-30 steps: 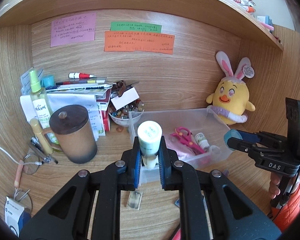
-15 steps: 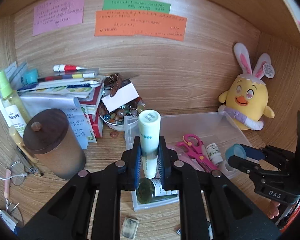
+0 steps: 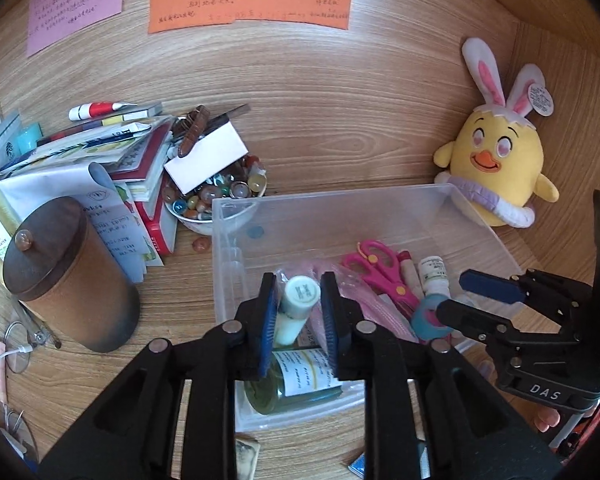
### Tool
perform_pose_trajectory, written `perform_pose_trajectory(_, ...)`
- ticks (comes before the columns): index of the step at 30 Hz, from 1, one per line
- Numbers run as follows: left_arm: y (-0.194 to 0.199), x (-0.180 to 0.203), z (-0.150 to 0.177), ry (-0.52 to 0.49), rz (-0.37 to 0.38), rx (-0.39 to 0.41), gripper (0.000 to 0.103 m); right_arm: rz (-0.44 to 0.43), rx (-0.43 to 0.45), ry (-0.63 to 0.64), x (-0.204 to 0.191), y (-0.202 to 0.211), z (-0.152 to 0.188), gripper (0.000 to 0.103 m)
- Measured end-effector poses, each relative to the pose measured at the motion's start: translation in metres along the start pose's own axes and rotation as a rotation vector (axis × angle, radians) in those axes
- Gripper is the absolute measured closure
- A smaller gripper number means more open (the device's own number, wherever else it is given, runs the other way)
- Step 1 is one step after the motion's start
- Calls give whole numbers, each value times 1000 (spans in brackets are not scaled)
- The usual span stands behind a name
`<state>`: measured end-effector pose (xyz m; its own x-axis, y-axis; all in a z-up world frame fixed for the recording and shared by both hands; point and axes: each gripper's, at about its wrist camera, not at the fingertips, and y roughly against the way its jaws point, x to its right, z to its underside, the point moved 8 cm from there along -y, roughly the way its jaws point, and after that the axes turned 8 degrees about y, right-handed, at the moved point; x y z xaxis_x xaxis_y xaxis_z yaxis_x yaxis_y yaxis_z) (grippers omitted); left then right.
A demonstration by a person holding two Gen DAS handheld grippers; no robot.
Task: Organize objects
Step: 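Carry the tape roll and cream tube into the clear box and open both grippers, then grasp the purple-black spray bottle with the right gripper while the left gripper grasps the small clear block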
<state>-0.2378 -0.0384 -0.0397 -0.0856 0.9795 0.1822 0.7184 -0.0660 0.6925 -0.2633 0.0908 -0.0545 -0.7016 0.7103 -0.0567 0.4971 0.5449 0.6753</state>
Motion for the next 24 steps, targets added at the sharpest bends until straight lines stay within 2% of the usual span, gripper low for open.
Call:
perform_pose_trajectory(4, 12, 3, 2, -15, -1, 22, 58, 24, 30, 7, -1, 11, -3, 45)
perform_pose_trajectory(6, 22, 4, 3, -11, 1, 38, 42, 29, 44, 7, -2, 19, -5, 40)
perform_pose_trajectory(9, 41, 3, 2, -1, 7, 82, 25, 26, 73, -4, -2, 31, -6, 32)
perform_pose_trajectory(12, 58, 2, 2, -15, 1, 113, 18, 30, 93, -13, -4, 42, -3, 26)
perform_pose_trajectory(15, 72, -3, 7, -33, -22, 139, 9, 17, 92, -10, -8, 51, 5, 26)
perform_pose_trajectory(17, 78, -7, 13, -43, -36, 148, 7, 10, 88, -14, -10, 57, 13, 26)
perform_pose_trajectory(24, 66, -27, 50, -55, -65, 44, 7, 3, 48, -20, -15, 67, 46, 22)
